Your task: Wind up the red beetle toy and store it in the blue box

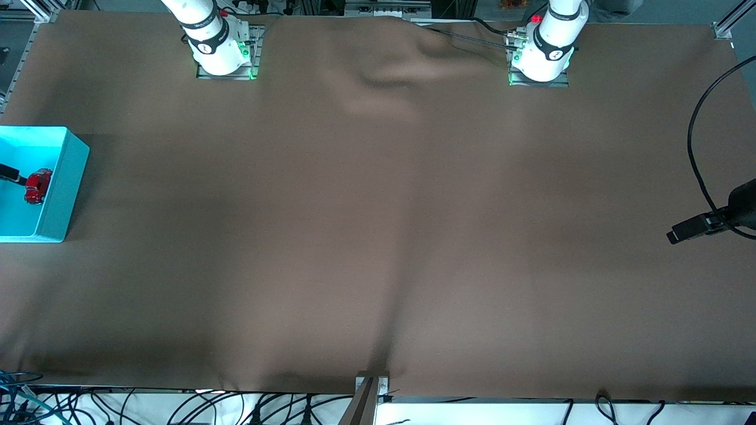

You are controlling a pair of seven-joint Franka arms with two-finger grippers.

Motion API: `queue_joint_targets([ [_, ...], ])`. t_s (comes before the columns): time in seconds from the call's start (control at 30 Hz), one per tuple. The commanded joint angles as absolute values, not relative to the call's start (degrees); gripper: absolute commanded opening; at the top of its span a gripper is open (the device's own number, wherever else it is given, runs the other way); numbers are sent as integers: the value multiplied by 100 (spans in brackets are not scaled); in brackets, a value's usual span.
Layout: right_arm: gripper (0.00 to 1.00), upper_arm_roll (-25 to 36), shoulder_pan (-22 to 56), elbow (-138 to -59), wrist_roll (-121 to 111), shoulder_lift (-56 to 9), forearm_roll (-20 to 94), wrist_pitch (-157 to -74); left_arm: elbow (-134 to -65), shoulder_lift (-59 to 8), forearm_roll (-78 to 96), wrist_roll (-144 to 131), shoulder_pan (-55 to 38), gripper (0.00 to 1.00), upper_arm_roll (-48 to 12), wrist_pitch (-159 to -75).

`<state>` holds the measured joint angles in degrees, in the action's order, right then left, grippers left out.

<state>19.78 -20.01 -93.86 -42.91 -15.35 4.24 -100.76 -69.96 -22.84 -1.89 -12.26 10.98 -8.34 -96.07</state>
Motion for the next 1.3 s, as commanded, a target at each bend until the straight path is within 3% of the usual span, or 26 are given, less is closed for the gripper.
queue_joint_targets([
  [0.0, 100, 1916, -1934, -9422, -4245, -1178, 316, -9774, -6917, -2303, -264, -1134, 1081, 100, -817, -9615],
  [0.93, 100, 1855, -1284, -9475, -4201, 79, 290, -8921, -6926, -2303, -264, -1134, 1081, 100, -817, -9606],
  [1.27, 100, 1337, -1037, -9439, -3403, 325, 9, -8780, -6926, -2303, -264, -1134, 1072, 100, -826, -9606],
])
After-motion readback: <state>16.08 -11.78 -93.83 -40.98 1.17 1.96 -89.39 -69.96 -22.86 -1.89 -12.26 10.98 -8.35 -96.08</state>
